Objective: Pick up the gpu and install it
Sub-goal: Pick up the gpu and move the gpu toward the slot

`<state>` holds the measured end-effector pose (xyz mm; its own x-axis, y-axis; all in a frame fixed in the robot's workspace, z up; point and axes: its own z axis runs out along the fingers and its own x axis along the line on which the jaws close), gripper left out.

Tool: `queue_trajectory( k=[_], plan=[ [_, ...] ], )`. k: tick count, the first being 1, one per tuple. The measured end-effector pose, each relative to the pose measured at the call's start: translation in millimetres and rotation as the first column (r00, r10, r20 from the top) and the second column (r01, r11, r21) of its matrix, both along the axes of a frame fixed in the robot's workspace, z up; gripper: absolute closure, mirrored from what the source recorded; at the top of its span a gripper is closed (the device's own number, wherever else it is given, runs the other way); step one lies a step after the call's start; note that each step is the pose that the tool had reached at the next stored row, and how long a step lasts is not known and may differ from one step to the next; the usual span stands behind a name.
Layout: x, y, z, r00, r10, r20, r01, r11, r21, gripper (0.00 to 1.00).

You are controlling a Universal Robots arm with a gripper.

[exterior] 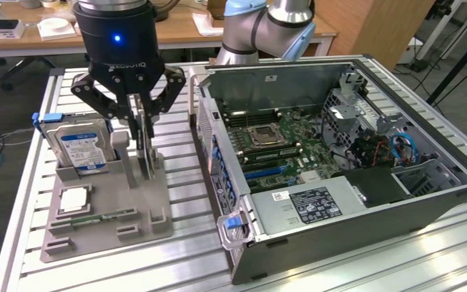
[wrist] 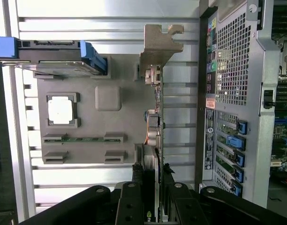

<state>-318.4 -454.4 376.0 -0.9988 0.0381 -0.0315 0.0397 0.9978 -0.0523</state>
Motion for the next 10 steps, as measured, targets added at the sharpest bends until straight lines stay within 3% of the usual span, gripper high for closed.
queue_trajectory(
  k=[10],
  plan=[
    [0.0,0.0,1.8,1.0,0.0,0.0,0.0,1.0,-0.001,0.74]
  ],
)
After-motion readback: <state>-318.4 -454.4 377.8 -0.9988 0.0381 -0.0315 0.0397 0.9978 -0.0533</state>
